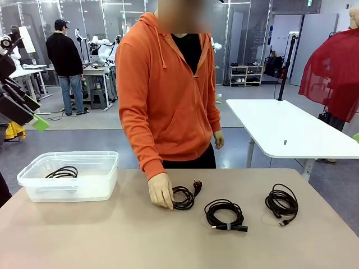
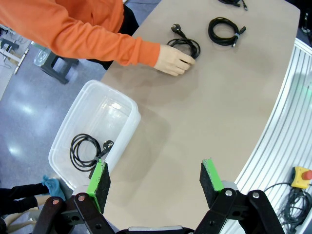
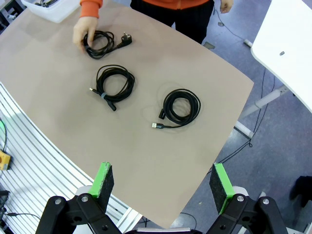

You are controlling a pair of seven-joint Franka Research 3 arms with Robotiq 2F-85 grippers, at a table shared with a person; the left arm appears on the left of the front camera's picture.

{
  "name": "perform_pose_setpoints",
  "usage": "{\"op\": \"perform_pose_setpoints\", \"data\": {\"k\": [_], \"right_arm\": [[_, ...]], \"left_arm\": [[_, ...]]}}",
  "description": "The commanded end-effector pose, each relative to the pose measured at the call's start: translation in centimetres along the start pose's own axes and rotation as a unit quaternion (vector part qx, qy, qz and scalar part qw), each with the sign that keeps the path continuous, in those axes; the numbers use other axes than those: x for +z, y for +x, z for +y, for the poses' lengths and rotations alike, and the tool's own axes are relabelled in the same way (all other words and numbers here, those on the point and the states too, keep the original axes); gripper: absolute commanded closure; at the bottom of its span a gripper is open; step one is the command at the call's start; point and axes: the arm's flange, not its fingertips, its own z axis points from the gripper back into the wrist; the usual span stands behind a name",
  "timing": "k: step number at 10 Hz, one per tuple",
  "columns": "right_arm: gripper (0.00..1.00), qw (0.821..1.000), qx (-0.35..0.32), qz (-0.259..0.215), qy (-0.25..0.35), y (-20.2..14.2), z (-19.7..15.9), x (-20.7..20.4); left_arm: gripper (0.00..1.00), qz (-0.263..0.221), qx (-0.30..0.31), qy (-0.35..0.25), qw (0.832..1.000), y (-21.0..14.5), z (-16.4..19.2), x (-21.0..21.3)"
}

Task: Organize and store the cables.
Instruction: Place the Power Cable into the Organizing box.

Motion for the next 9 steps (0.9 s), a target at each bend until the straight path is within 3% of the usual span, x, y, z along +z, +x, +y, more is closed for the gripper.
{"op": "perform_pose_setpoints", "data": {"k": [1,9], "right_arm": [[0.0,1.0,0.001,0.0,0.0,-0.16,-0.01,0.06],[0.0,1.0,0.001,0.0,0.0,-0.16,-0.01,0.06]], "left_arm": [[0.07,0.004,0.006,0.003,1.0,0.09,-0.02,-0.02],[0.07,0.004,0.006,0.003,1.0,0.09,-0.02,-0.02]]}}
